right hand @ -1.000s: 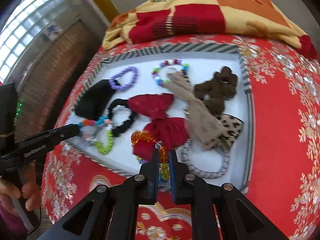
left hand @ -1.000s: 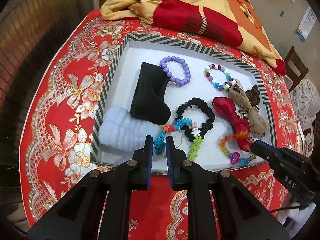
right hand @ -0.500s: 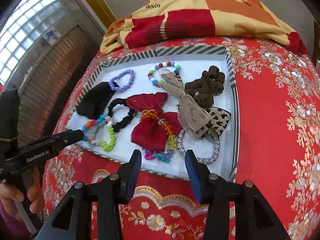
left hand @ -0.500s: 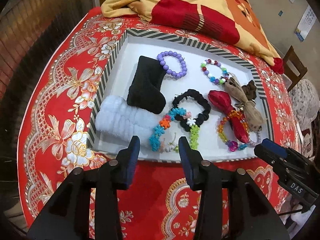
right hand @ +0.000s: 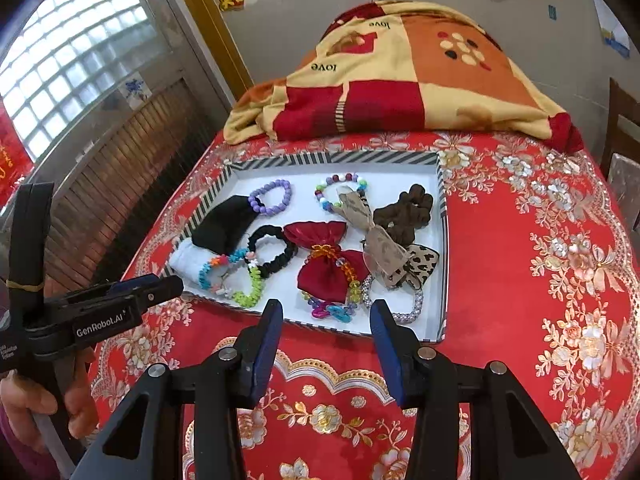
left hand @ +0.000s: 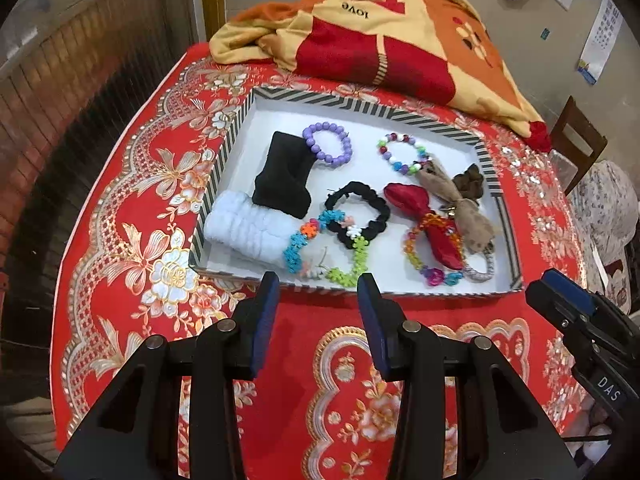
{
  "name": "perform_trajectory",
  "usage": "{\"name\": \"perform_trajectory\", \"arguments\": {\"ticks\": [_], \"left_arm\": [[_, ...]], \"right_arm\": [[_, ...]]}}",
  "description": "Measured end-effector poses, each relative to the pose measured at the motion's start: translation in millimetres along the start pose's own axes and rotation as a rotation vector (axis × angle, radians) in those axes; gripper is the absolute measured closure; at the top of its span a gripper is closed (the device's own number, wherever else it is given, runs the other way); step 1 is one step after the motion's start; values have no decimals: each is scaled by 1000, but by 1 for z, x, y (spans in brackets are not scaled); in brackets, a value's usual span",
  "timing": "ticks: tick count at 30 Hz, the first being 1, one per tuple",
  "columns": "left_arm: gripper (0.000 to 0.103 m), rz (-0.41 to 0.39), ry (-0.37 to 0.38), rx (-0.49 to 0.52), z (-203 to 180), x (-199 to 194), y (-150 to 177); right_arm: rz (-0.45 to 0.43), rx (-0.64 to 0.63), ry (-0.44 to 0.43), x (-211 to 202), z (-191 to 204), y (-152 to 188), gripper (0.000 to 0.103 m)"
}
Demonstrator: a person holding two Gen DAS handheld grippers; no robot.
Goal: Organize jewelry
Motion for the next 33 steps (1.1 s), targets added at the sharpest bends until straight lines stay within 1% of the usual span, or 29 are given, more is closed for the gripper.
{"name": "perform_trajectory", "arguments": {"ticks": [3,9,11,13,26,33], "left_arm": [[63,-28,-10,11,-4,-11,4],[63,-50,-15,14,-9,-26,10],[63,-58,-17,17,-11,-31,11],[63,-66,-19,22,-12,-35,13],[63,-119,-46,42,-17,-52,15],[63,-120,-51,46,-18,-53,15]], "right_arm": [[-16,-18,16,-9,6,1,59],[-36,-43,32,-23,18,4,59],[-40,-49,37,-26,21,5,56],[-44,-49,38,-29,22,6,49],[-54,-59,41,-35,26,5,48],[-48,-56,45,-35,25,5,48]]}}
Point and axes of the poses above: each gripper's, at about its wrist camera, not at the fingertips, and x roughly the way its jaws point, z to its left, y to its underside, the point moved 1 cm from there along x, roughly the way its jaws point, and after that the axes turned 2 degrees about -z, right-handed, at the moved point
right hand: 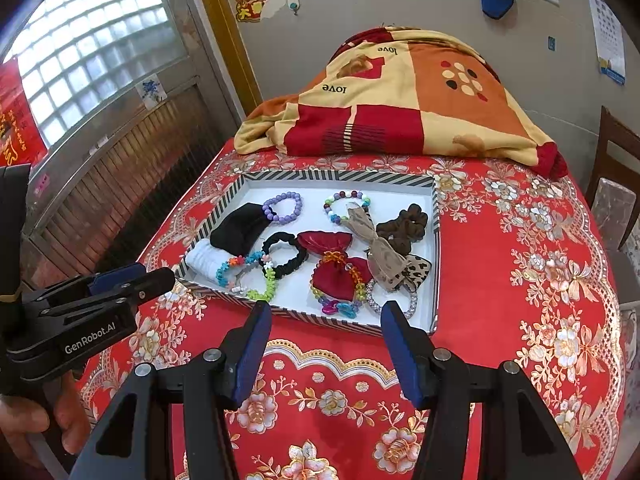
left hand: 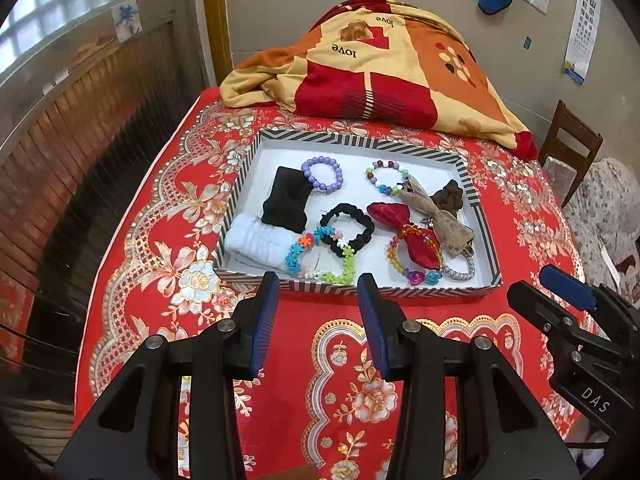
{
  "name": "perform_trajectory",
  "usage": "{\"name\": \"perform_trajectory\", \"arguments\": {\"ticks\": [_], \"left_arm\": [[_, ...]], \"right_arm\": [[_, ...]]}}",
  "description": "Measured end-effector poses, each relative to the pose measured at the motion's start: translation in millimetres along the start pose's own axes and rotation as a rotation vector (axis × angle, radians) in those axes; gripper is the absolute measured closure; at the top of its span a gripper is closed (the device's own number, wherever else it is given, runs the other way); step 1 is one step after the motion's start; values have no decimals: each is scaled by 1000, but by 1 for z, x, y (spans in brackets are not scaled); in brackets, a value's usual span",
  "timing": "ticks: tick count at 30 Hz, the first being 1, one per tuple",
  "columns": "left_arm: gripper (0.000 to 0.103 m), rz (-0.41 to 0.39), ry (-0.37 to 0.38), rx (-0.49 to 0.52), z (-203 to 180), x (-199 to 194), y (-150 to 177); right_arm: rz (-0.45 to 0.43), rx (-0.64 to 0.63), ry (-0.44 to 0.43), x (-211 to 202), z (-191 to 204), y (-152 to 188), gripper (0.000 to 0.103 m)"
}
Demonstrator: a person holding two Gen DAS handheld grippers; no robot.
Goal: Organize jewelry
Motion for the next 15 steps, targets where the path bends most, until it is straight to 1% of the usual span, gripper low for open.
{"name": "perform_trajectory", "arguments": {"ticks": [15], "left_arm": [[63,-5,-8,12,-1,1,-2]], "right_arm": [[8,-1,0,2,-3,0,48]]}}
Point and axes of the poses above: each gripper's, at about its wrist camera, not at the fingertips, and x roughly the way its jaws point, z to its left, y to its underside, the point moved 1 cm from there along x, roughly the way its jaws point, and after that the axes turned 2 degrees about -z, right-handed, at the moved point
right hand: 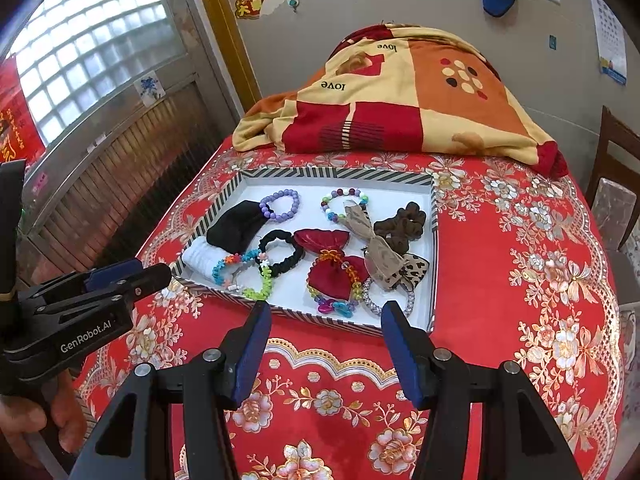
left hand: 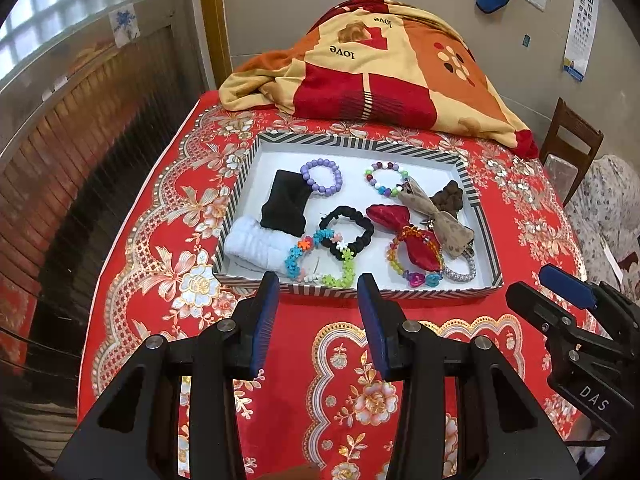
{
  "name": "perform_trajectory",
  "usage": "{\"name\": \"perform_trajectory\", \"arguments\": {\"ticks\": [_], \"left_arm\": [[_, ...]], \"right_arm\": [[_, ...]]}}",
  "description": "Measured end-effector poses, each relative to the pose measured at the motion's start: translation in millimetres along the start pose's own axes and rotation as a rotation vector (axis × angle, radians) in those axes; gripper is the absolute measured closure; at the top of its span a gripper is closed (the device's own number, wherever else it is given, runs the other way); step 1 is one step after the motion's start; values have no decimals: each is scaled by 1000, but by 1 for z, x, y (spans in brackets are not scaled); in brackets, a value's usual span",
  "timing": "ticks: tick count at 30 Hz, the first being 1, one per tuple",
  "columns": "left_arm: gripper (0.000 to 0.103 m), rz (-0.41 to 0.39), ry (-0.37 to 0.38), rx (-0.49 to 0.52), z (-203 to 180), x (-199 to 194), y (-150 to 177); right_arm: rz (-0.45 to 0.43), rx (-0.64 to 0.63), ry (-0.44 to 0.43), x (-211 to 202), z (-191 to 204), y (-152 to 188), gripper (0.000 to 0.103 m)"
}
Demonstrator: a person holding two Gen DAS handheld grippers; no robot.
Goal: Organize jewelry
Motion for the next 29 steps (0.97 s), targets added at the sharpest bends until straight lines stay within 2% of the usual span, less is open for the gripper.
{"name": "perform_trajectory", "arguments": {"ticks": [19,29], "left_arm": [[63,8,-9,4,0,5,1],[63,4,-12,24,-5,9,1]], "right_arm": [[22,-15,-5,7,-1,1,47],[32,2,-1,12,-15,3,46]]}}
Point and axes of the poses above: each gripper's, at about its wrist camera, not at the fingertips, and x roughly the way its jaws point, z to its left, y to its underside, the point moved 1 cm from there along x, roughly the way its jaws point, and after that the axes turned 2 degrees about -z, right-handed, at the moved point
